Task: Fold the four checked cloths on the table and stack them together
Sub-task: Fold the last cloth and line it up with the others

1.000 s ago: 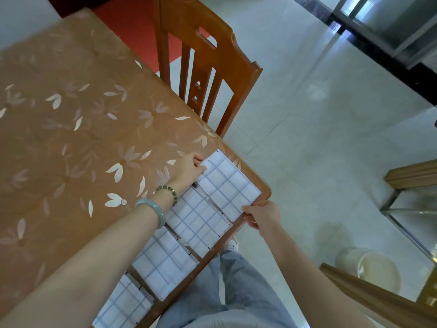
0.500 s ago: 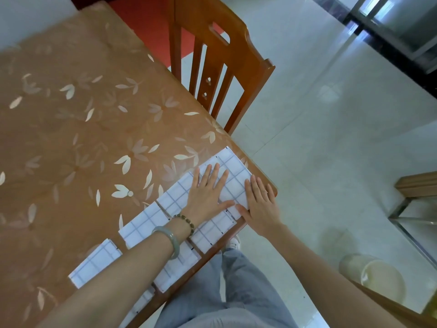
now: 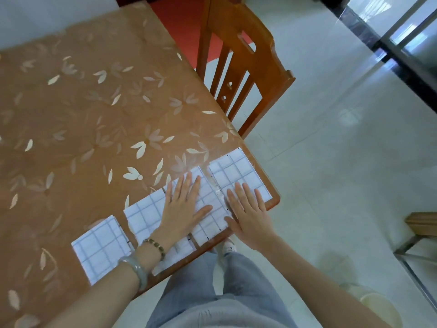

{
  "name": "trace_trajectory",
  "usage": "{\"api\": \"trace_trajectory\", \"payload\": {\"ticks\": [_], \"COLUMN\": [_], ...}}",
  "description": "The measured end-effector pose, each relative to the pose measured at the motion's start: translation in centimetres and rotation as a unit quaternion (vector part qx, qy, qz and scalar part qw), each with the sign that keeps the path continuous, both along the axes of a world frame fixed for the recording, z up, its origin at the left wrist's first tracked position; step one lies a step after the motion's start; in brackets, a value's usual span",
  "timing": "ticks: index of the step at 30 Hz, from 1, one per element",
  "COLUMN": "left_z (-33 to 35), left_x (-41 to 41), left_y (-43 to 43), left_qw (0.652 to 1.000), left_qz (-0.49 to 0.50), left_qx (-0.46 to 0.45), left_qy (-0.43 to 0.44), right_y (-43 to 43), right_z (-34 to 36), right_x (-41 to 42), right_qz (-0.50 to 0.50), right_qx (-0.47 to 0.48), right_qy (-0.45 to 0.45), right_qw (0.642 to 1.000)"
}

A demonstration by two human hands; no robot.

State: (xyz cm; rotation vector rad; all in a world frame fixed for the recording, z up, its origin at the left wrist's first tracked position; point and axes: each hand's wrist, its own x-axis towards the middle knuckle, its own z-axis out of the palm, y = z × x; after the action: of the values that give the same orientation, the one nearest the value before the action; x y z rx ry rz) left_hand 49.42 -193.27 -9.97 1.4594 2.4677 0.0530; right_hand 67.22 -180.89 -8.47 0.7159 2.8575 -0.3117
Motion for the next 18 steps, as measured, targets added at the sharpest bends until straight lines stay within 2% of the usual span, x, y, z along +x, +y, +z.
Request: {"api": "trace_trajectory", "payload": {"ticks": [4,7,15,18], "left_z": [-0.2,-0.5,-0.6,-1.3], "left_x": [2.5,4.7,9.8,10.0], "left_y": [-5.9,-8.7,-10.3,-10.7], "left_qw": [0.991,0.982,0.967,0.963], "left_qz": [0.128,0.184,0.247,0.266], "left_qx": [-0.032,-0.046,-0.053,-0.047], "left_qy": [-0.019,0.003,0.031,0.024], "right_y": [-1.6,-2.0,-3.2,-3.4], "right_z": [-0.8,-0.9,-1.0,-1.3], "right_x": [0.4,0.2,-1.0,-1.0], "right_qz": [0.108,0.16,0.24,0.242], "right_qx": [-0.014,-0.025,-0.006,-0.001], "right_qy": [-0.021,-0.014,-0.046,-0.066], "right_qw": [0.994,0.987,0.97,0.968]}}
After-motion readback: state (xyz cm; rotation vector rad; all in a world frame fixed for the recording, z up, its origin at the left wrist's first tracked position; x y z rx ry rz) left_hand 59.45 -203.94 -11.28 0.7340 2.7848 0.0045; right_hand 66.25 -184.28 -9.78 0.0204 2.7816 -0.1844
